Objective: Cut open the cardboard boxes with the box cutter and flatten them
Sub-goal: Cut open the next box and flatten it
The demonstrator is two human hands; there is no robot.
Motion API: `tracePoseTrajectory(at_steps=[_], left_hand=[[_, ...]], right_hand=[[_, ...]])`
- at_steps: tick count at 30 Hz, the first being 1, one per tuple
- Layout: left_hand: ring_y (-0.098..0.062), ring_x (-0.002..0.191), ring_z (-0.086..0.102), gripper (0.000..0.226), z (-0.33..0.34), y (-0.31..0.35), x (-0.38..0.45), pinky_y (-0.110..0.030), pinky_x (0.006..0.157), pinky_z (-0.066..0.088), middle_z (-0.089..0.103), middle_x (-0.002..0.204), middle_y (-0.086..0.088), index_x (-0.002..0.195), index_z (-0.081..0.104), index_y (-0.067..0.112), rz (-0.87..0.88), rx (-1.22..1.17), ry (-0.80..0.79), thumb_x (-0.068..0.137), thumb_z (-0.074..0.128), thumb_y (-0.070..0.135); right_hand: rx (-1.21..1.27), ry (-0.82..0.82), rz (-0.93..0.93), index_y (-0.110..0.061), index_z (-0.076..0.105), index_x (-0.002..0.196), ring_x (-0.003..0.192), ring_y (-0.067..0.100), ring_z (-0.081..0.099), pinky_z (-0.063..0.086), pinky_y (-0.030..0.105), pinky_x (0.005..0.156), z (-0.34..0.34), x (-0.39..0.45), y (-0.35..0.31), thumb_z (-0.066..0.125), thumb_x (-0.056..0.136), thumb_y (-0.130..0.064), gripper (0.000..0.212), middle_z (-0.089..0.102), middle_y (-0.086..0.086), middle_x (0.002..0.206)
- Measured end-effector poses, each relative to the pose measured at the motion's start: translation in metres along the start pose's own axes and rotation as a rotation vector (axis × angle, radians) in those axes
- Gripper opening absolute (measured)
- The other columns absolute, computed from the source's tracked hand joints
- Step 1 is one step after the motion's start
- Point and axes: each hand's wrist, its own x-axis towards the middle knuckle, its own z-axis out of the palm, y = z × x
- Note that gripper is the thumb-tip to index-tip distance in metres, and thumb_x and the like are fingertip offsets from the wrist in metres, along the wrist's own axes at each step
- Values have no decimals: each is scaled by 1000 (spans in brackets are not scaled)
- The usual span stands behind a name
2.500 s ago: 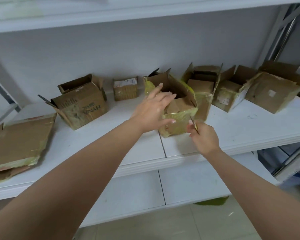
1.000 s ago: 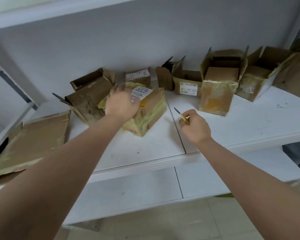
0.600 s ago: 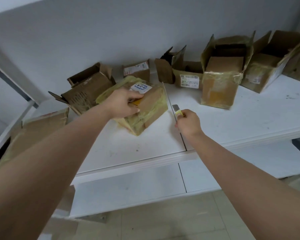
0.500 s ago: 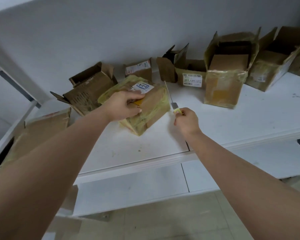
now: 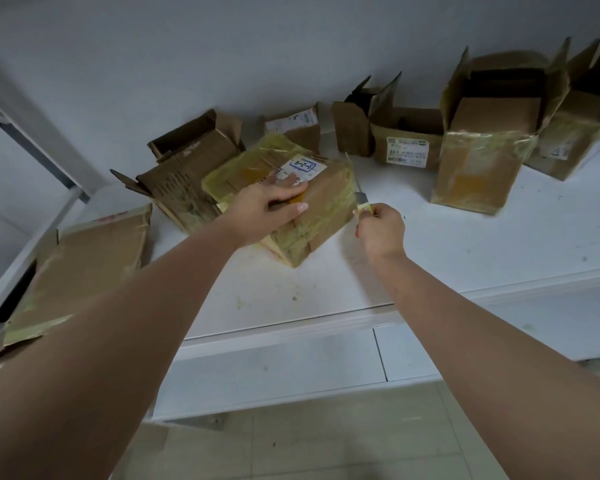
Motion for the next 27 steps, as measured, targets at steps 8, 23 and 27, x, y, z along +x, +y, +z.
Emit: tracePoseTrajectory(at_steps=[8, 23, 27], left_hand=[[-14, 147, 10, 45, 2, -1, -2, -46, 120, 11, 33, 152, 6, 138, 47, 31, 23, 44, 0, 94, 57, 35], [-19, 147, 7, 44, 5, 4, -1, -41, 120, 10, 28, 155, 6, 142, 42, 32, 30, 143, -8, 99, 46, 38], [-21, 147, 8, 45, 5, 3, 0, -45, 120, 11, 28, 155, 5, 142, 42, 32, 40, 179, 4, 98, 46, 40]], right_hand=[[53, 21, 49, 13, 59, 85, 66, 23, 45, 35, 30, 58, 5, 3, -6, 47, 83, -5, 22, 50, 13, 71], [21, -74, 91, 0, 65, 80, 61, 23, 49, 40, 30, 61, 22, -24, -9, 51, 87, -6, 17, 55, 9, 67], [77, -144, 124, -12, 51, 60, 48, 17, 38, 30, 24, 48, 21, -37, -11, 56, 83, -3, 25, 45, 3, 57]])
